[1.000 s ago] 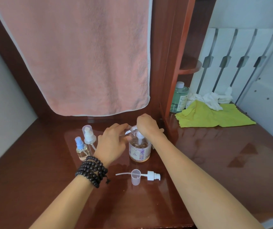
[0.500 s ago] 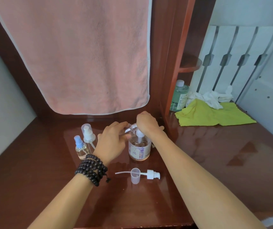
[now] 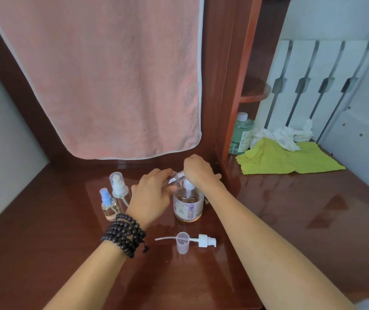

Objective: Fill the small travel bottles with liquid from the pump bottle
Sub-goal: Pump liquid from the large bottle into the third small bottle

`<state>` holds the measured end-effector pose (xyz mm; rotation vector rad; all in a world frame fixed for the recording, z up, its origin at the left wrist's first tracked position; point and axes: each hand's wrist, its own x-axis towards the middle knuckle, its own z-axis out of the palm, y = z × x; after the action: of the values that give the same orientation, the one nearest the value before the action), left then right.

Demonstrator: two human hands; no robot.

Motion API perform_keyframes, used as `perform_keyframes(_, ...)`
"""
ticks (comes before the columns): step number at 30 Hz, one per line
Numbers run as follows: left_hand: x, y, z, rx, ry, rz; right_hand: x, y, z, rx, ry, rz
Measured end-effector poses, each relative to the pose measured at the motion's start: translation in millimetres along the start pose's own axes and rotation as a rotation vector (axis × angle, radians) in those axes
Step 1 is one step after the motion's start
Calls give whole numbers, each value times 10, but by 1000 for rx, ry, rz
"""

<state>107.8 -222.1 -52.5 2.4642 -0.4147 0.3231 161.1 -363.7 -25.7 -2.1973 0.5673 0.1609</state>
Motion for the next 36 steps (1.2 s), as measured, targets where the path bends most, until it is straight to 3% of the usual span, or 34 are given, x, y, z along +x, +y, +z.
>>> perform_keyframes(8, -1, 24, -79, -53, 18, 19, -103, -68, -104, -16, -30, -83)
perform_keyframes(20, -1, 13, -35, -31, -21, 6, -83, -14, -36, -8, -17, -19)
perform_keyframes(26, 13, 38, -77, -28, -1, 12, -84, -55, -129, 5, -23, -98)
perform_keyframes(36, -30, 24, -20, -64, -24, -37, -151, 16, -76, 17, 77, -64)
